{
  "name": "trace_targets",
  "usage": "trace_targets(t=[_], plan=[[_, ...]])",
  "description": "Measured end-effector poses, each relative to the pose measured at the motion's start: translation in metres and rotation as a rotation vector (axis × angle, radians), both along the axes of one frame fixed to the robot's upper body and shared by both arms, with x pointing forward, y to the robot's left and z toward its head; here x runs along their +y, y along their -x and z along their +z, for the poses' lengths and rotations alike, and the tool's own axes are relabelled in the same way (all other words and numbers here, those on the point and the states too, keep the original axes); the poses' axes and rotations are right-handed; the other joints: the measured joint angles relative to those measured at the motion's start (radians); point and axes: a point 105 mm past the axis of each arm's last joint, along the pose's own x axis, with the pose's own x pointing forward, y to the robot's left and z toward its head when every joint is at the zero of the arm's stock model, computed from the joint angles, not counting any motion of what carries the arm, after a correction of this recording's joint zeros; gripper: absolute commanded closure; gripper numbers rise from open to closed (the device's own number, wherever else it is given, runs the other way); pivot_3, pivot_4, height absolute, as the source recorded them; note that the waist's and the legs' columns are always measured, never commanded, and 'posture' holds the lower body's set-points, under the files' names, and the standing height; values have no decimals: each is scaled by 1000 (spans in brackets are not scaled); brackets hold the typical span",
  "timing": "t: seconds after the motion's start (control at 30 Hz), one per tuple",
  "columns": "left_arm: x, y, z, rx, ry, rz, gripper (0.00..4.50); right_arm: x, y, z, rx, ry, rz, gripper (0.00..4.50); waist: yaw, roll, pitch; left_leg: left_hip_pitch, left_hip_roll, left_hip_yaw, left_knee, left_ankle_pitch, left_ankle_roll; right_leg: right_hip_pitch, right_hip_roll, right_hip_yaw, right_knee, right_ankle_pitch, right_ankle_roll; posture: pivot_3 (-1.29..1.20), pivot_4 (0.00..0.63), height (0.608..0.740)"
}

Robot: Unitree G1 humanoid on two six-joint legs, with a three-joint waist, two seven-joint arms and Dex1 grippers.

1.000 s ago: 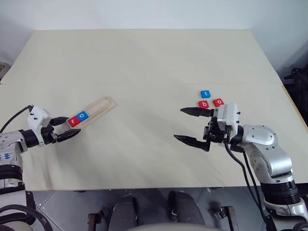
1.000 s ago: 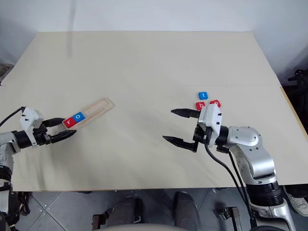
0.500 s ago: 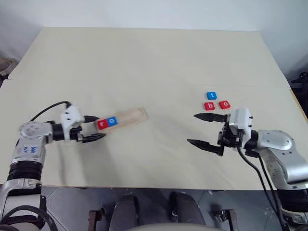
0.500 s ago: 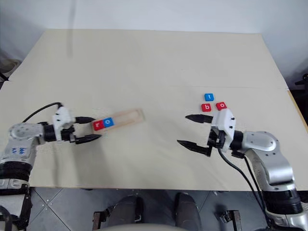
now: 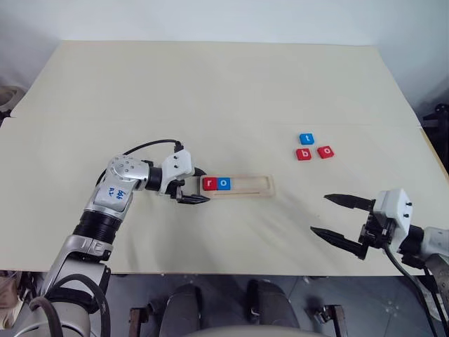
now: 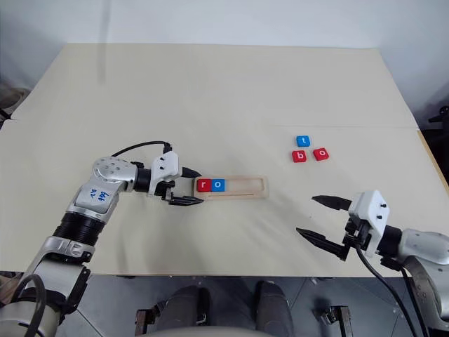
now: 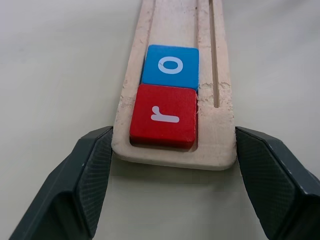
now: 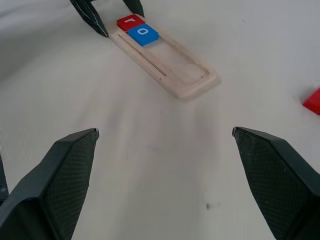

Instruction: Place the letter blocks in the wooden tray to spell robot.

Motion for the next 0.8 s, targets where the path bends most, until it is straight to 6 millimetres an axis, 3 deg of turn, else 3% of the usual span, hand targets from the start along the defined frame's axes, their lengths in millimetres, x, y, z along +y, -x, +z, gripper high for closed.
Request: trace_targets(t=[0.43, 0.53, 0.67, 0.8], plan=[[3, 2, -4, 17, 39, -57, 1092, -3, 5, -1, 0, -3, -35, 0, 4, 0, 0, 0, 0, 0, 0, 0, 0, 1, 0, 0, -1, 0, 0, 0, 150, 740], [5, 0, -3, 9, 52, -46, 63, -3, 5, 0, -8, -2, -34, 0, 3, 0, 0, 0, 0, 0, 0, 0, 0, 1, 0, 0, 0, 0, 0, 0, 150, 740], [4, 1, 0, -2, 135, -24, 26, -4, 3, 0, -23, -11, -56, 0, 2, 0, 0, 0, 0, 0, 0, 0, 0, 1, 0, 0, 0, 0, 0, 0, 150, 740], [18, 2, -1, -33, 189, 32, 26, -10, 0, -2, -29, -29, -114, 0, 3, 0, 0, 0, 0, 0, 0, 0, 0, 1, 0, 0, 0, 0, 0, 0, 150, 740]])
